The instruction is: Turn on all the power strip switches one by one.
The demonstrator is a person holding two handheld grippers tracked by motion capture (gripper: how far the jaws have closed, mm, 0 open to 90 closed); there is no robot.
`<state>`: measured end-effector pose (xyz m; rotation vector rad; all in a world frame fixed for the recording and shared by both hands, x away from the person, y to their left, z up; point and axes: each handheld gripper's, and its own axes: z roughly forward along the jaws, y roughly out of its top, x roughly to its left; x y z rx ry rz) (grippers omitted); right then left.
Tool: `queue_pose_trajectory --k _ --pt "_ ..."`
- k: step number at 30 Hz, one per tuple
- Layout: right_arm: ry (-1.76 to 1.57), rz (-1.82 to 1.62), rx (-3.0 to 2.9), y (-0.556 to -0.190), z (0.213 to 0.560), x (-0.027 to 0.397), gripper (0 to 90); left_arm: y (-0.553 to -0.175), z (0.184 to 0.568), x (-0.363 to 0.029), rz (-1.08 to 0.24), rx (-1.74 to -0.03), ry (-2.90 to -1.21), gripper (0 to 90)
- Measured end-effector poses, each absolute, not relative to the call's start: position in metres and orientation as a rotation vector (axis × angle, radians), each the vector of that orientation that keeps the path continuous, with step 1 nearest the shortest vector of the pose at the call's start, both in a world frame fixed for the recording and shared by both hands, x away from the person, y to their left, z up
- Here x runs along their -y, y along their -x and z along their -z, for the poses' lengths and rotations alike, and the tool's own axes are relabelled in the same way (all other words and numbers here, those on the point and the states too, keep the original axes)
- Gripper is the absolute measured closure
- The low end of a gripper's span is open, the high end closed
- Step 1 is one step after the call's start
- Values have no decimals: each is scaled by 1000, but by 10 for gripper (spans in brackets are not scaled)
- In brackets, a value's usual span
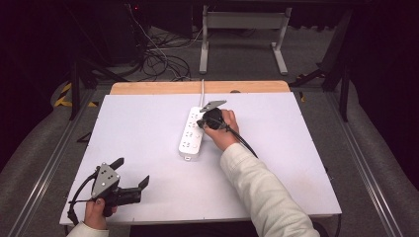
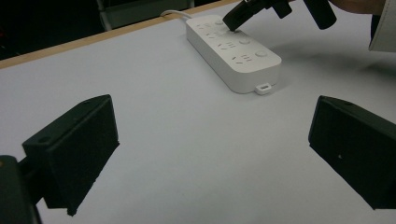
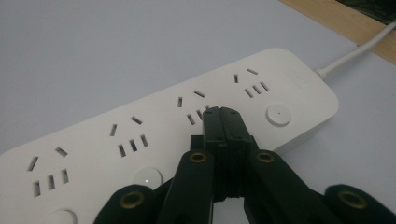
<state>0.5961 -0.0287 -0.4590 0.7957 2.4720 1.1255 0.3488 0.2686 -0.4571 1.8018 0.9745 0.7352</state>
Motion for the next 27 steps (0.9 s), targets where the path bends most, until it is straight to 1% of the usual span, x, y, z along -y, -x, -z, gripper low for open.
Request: queue_pose_trajectory --k 27 --pt "-838 -1080 -2456 -593 461 24 900 -349 457 -268 -735 -972 -1806 19"
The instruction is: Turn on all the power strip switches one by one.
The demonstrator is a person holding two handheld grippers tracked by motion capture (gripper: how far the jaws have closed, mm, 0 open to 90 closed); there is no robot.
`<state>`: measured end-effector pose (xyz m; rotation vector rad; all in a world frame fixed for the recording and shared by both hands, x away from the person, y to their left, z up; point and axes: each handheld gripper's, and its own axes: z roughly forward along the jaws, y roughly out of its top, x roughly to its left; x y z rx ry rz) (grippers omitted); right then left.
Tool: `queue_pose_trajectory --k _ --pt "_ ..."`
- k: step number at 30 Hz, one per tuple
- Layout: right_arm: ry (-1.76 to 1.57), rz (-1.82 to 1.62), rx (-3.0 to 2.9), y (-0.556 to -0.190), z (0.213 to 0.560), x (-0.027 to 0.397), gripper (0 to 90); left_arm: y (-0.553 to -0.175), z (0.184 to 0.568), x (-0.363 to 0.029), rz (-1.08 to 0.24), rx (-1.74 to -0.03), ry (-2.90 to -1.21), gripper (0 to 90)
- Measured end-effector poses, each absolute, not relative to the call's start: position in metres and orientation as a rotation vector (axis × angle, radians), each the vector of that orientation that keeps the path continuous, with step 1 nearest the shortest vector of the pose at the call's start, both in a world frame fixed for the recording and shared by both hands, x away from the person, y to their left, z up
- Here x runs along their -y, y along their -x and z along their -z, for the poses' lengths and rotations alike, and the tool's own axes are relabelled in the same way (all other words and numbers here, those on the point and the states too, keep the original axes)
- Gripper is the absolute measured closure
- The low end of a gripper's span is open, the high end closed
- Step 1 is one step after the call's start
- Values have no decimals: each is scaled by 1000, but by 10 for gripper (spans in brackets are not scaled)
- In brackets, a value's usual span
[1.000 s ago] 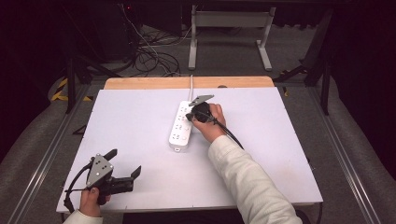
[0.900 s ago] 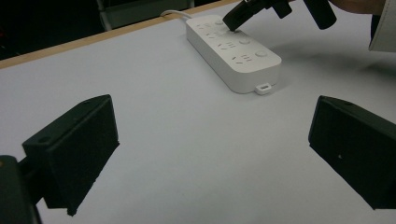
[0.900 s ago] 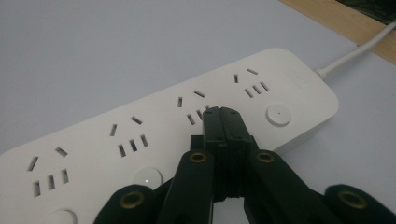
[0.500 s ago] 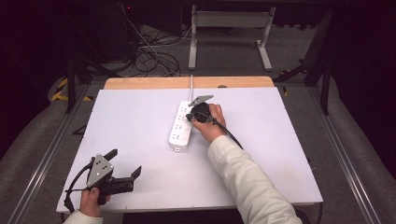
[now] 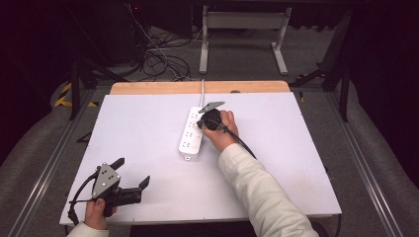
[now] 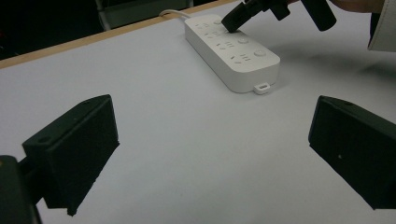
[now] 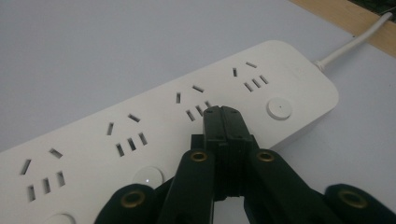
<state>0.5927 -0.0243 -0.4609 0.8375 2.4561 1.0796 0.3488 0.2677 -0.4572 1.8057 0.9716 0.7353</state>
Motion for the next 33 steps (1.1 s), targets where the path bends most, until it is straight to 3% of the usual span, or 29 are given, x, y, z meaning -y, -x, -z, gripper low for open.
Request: queue_pose_trajectory --k 23,33 --pt "-892 -1068 -2454 -593 460 23 900 -349 457 -268 -731 -972 -1807 19" --pt "-837 -1214 -2364 -589 440 24 900 -348 457 -269 -724 -974 -1801 19"
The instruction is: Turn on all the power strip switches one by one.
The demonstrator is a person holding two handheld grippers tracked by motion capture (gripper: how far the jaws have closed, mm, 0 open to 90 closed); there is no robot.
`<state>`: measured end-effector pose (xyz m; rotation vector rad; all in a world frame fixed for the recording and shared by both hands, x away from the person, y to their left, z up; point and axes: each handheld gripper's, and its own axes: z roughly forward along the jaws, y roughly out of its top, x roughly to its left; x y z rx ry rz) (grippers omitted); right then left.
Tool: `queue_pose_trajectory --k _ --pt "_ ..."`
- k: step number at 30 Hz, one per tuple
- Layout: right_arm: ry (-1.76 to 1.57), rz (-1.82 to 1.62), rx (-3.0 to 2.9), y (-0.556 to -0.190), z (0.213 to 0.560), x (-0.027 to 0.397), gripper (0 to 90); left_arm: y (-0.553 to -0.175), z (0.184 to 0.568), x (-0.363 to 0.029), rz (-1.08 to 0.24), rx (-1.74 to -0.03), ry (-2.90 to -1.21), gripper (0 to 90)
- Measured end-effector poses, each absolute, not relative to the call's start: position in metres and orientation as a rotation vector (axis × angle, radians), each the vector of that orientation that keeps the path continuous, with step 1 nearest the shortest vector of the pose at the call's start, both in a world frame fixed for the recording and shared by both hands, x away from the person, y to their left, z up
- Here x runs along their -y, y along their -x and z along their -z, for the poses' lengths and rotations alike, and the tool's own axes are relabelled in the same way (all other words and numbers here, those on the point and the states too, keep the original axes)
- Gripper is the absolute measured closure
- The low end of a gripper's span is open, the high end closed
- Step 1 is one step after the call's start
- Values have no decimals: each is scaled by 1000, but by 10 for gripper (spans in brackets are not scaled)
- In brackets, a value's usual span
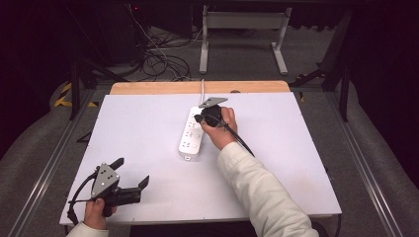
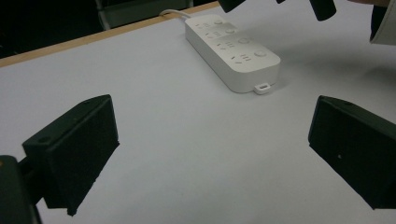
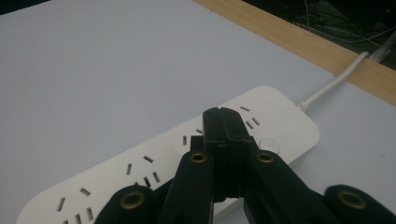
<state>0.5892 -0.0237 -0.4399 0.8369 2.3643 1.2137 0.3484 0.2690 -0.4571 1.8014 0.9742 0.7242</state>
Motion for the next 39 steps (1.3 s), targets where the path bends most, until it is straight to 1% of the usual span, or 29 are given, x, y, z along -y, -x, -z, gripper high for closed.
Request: queue_pose_trajectory --k 7,15,39 --pt "-874 -1222 -2340 -598 436 32 900 -349 457 -269 -730 -974 -1804 19" --pt "-878 -1191 -2330 -611 431 28 900 -349 457 -270 -727 -977 -1802 19" --pt "-931 -1119 -2365 -629 459 28 900 -349 457 -271 -731 -973 -1806 19"
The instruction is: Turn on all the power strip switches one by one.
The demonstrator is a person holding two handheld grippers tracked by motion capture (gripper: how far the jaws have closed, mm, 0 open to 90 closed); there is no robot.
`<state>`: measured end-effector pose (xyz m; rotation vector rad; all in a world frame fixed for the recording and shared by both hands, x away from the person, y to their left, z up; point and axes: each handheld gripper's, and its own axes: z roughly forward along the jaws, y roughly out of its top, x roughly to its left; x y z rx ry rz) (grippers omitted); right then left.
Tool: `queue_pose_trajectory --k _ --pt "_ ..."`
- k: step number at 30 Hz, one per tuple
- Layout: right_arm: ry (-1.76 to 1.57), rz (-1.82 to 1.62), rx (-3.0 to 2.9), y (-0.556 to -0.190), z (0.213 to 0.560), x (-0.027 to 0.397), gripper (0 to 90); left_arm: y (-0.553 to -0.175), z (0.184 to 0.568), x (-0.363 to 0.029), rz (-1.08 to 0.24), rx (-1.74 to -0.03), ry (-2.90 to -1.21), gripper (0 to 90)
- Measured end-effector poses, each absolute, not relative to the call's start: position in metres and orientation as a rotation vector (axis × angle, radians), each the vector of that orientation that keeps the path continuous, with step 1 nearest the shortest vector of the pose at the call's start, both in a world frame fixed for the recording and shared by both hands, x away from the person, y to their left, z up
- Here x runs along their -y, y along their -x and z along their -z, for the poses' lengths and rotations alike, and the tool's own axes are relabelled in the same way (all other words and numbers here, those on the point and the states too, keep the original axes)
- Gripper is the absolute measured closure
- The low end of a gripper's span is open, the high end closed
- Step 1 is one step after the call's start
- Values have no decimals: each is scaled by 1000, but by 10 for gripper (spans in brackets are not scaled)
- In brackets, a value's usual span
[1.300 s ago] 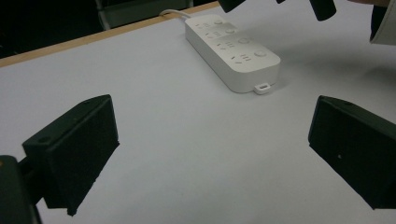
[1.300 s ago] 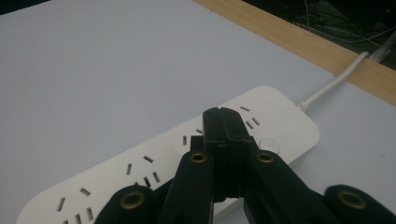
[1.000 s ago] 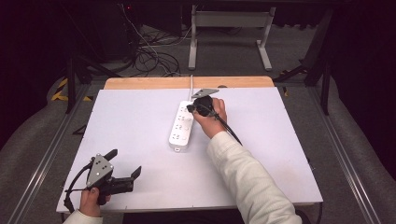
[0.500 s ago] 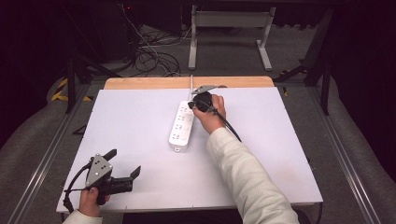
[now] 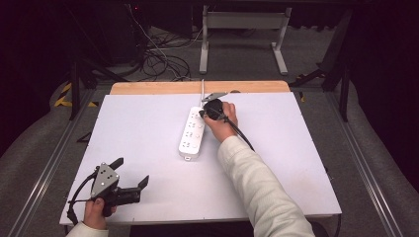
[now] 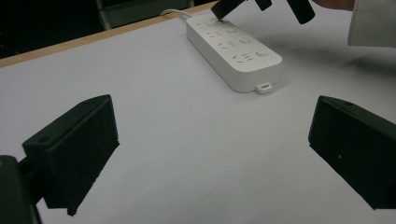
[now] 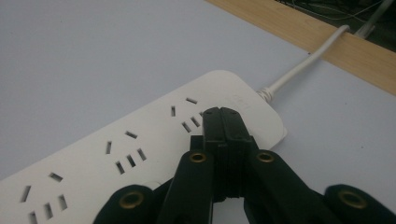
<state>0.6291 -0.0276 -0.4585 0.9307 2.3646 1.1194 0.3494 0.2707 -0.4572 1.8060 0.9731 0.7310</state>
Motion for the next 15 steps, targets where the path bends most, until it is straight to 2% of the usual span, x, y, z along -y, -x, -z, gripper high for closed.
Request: queue_pose_trajectory --k 15 --pt "-927 -1091 -2361 -628 462 26 900 -349 457 -270 -730 -973 -1805 19"
